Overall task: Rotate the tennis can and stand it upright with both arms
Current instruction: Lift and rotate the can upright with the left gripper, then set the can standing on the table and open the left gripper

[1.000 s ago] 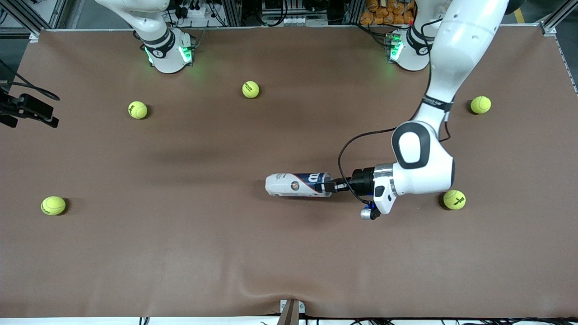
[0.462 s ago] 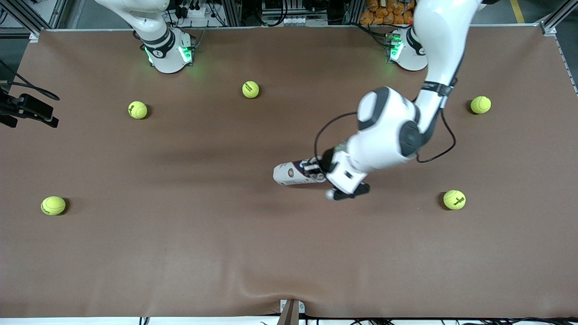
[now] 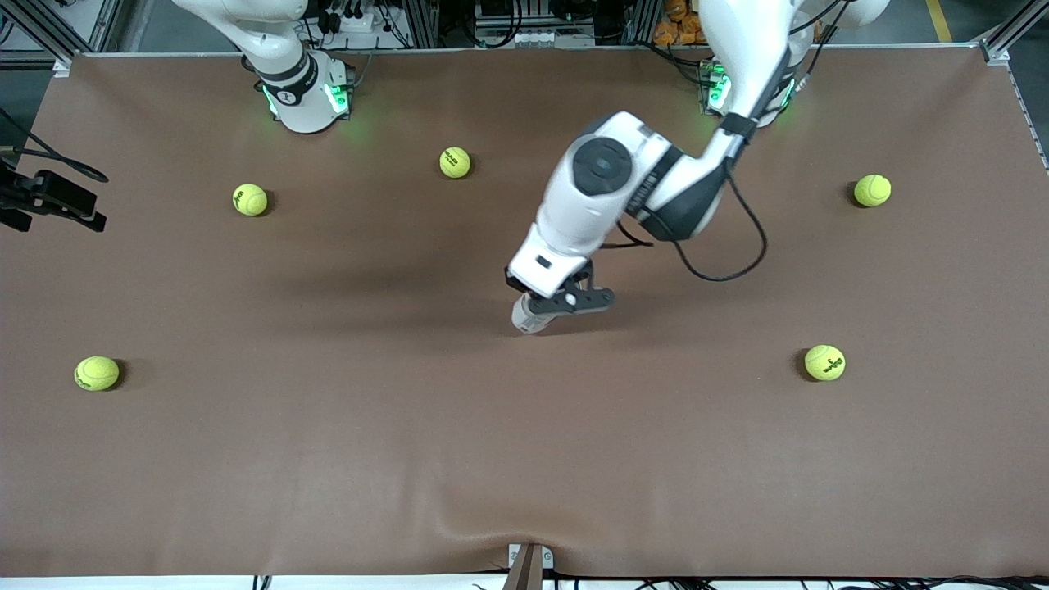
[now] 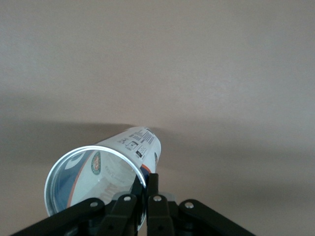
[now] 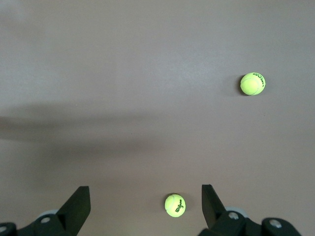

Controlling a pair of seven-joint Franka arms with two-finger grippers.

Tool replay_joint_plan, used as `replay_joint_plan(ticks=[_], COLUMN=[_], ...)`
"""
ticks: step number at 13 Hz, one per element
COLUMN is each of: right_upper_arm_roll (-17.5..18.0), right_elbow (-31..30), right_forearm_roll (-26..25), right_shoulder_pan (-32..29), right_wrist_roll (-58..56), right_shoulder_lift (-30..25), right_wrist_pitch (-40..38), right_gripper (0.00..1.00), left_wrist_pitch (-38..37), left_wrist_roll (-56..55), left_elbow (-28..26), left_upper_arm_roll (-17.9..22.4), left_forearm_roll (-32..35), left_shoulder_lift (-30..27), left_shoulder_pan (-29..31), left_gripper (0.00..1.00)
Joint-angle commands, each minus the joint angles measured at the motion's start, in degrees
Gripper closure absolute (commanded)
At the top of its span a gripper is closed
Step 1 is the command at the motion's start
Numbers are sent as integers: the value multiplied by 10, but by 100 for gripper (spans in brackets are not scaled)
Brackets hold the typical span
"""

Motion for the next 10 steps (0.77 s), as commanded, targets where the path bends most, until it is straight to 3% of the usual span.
replay_joint_plan(ticks=[1,3,5,10], right_upper_arm_roll=[9,9,9,9], right_elbow=[3,3,3,3], right_forearm_roll=[-6,-6,-6,-6], right_shoulder_pan=[-12,-12,-12,-12], right_wrist_roll=[-4,-4,-3,-3], right_shoulder_lift=[-3,-3,-3,-3], right_wrist_pitch=[-1,0,0,1], right_gripper=[0,0,0,0], left_wrist_pitch=[2,2,2,-4], left_wrist_roll=[-26,-26,-23,-22], left_elbow=[17,17,16,31], left_upper_arm_roll=[9,8,8,9], left_forearm_roll=[57,71,71,80], left_shoulder_lift=[25,28,31,25], left_shoulder_pan=[-29,-34,-34,-34], left_gripper=[100,99,1,0])
